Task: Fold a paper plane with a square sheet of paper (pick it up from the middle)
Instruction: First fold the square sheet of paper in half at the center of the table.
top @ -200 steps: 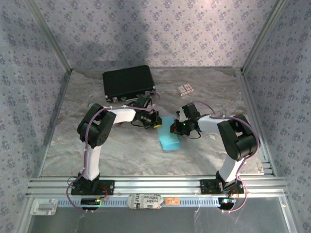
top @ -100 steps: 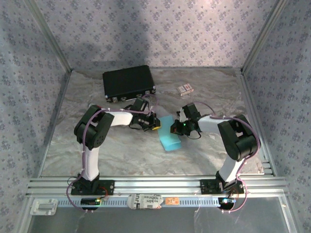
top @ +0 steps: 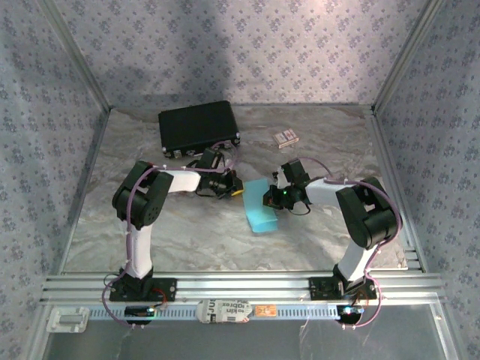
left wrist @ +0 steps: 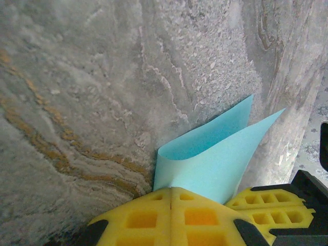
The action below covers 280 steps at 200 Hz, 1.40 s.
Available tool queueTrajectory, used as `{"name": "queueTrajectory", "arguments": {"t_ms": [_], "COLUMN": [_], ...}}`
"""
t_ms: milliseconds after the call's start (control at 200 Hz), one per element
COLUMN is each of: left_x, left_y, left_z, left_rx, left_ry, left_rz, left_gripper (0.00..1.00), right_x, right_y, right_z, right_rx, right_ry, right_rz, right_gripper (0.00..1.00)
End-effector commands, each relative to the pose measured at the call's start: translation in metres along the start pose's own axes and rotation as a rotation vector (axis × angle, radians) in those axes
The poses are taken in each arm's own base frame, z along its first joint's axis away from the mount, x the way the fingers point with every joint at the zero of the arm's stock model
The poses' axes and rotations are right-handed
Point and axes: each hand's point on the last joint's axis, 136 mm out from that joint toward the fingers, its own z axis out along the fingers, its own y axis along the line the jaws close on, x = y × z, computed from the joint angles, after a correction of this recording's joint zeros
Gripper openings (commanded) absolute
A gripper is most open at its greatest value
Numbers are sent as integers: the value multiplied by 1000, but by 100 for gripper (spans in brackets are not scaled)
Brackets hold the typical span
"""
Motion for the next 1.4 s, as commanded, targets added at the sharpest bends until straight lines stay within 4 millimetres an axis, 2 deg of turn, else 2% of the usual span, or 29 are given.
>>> {"name": "queueTrajectory", "arguments": {"t_ms": [0,195,645,785,889,1049,1219,1394], "left_x": [-22,-31,-51,-52,-50,-32,-22,-16], "left_y": [27,36,29,14,-7,-37,-32,-44], "left_z": [1,-1,-2,-8,-17,-18,-16,-5], "left_rx": [-89,-115,-135,-112,-80,-18,-8,71], "left_ry": [-75,-108,-142,-152,-163,-115,-121,-75], "left_rz": [-41,-79,-92,-66,-16,95,123,138], "left_gripper": [3,2,4,5,6,6,6,5], "right_x": [33,34,33,32,31,31,27,27], "right_y": [-38,-38,-36,-36,-36,-38,-36,-37], "right_z": [4,4,4,3,3,2,1,0], "right_rx": [140,140,132,134,136,146,149,150], "right_ry": [90,93,95,92,88,82,70,73], "right_rz": [65,62,58,60,60,63,59,59], "right_gripper": [0,0,0,0,0,0,0,0]}}
